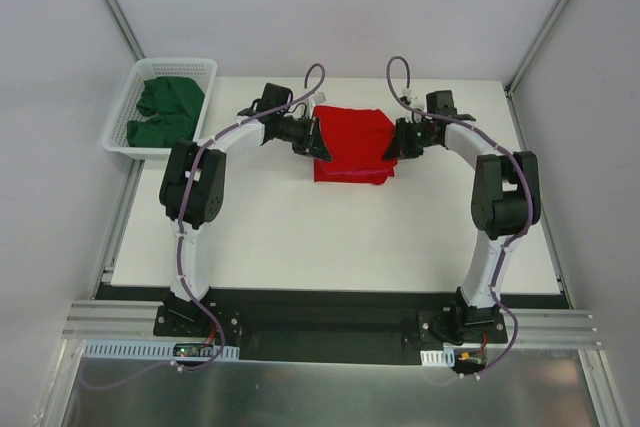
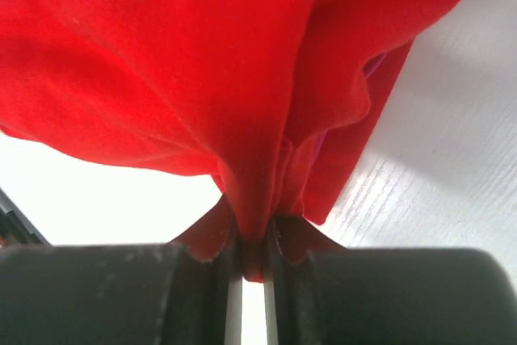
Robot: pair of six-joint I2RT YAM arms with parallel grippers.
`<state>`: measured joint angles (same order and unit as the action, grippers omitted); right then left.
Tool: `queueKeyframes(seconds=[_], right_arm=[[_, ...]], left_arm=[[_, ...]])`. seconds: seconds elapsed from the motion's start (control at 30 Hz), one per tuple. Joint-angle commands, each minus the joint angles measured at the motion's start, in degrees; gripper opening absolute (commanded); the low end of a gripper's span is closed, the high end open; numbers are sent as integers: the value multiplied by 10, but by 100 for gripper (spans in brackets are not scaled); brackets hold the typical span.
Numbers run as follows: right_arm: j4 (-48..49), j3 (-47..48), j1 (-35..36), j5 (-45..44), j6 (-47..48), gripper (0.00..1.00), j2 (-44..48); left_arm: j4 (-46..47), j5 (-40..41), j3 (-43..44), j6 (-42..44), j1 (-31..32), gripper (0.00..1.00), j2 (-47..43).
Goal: Fold and stack the t-shirts
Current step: Put the neatly folded tshirt into the corner of the board with the right arm
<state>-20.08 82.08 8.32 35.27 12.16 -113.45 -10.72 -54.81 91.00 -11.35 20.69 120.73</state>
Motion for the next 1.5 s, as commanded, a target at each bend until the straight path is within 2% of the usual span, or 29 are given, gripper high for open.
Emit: queueKeyframes(seconds=[0.0, 0.27, 0.5, 0.9, 0.93, 0.97, 1.0, 1.07, 1.1, 1.13, 1.17, 1.2, 1.23, 1.47], right_arm=[[-33, 47, -5, 41, -9, 4, 42], [-114, 98, -8, 70, -4, 2, 37], [-146, 104, -5, 68, 24, 1, 29], [-205, 108, 13, 16, 86, 2, 23], [-211, 106, 16, 7, 90, 6, 22], [-213, 102, 18, 5, 98, 16, 22], [-217, 100, 21, 2, 102, 44, 22], [-217, 96, 24, -9, 108, 65, 24], [-216, 93, 25, -12, 112, 74, 27], [-214, 91, 26, -19, 113, 82, 33], [-211, 87, 26, -22, 114, 90, 37], [-205, 83, 28, -27, 116, 96, 42], [-199, 77, 28, -39, 115, 96, 54], [-107, 20, 35, -93, 104, 96, 137]], left_arm=[[-3, -5, 1, 8, 7, 0, -14], [-11, -7, -5, 13, 6, 0, -29], [-22, -5, -22, 26, 6, 0, -50], [-46, 13, -37, 52, 3, 0, -66], [-46, 13, -36, 52, 3, 0, -64], [-46, 13, -36, 52, 3, 0, -63], [-46, 14, -35, 51, 3, 0, -59], [-46, 12, -33, 49, 3, 3, -57], [-47, 11, -32, 50, 3, 9, -56], [-47, 12, -32, 50, 3, 21, -56], [-48, 14, -32, 53, 2, 46, -58], [-50, 17, -30, 57, 1, 96, -63], [-53, 31, -30, 63, 2, 99, -66], [-105, 59, -27, 140, -6, 99, -116]])
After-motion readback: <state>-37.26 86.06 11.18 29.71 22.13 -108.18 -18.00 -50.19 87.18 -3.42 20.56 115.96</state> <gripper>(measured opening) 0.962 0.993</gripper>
